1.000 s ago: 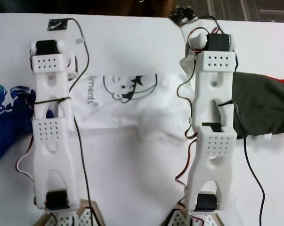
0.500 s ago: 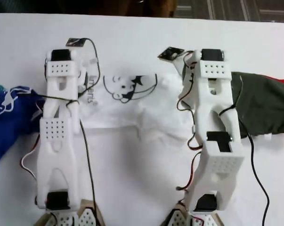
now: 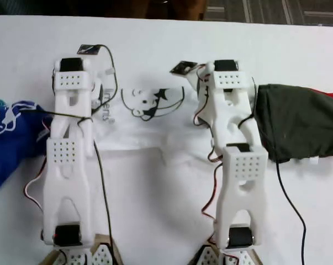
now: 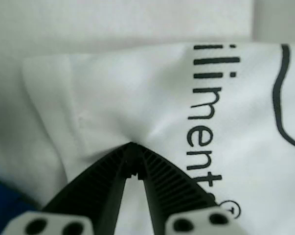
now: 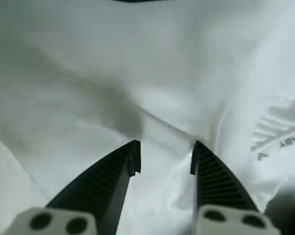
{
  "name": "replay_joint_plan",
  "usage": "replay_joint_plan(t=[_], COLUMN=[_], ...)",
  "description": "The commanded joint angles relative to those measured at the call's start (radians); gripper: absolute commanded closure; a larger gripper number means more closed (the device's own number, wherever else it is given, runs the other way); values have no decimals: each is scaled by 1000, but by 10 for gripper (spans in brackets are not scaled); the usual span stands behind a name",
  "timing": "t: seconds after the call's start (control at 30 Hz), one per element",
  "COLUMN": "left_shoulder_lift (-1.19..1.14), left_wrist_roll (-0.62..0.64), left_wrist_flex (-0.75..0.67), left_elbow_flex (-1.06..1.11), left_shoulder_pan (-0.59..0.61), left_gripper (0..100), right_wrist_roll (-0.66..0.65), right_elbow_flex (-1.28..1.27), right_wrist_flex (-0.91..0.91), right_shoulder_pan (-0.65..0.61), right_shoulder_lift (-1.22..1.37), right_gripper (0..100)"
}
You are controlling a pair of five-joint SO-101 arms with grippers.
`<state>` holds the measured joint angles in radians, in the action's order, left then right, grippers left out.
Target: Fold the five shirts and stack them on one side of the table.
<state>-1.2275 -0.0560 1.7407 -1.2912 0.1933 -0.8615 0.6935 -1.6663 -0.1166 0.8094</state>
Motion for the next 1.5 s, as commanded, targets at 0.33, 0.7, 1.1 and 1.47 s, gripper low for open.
replay_joint_plan(t=[0.33, 0.7, 1.1, 1.47], left_shoulder_lift=[-3, -3, -3, -3], left_wrist_roll=[-11, -11, -11, -9], left_wrist_flex=[-5, -5, -5, -5], left_elbow_flex=[-12, -12, -12, -13], left_shoulder_pan=[-5, -5, -5, -5], left_gripper=[972, 972, 972, 972], right_wrist_roll=[8, 8, 8, 8], right_elbow_flex=[146, 255, 265, 493], right_wrist_flex=[2, -51, -47, -21], right_shoulder_pan=[2, 27, 39, 28], right_shoulder_lift=[82, 84, 81, 90], right_gripper=[834, 975, 976, 980])
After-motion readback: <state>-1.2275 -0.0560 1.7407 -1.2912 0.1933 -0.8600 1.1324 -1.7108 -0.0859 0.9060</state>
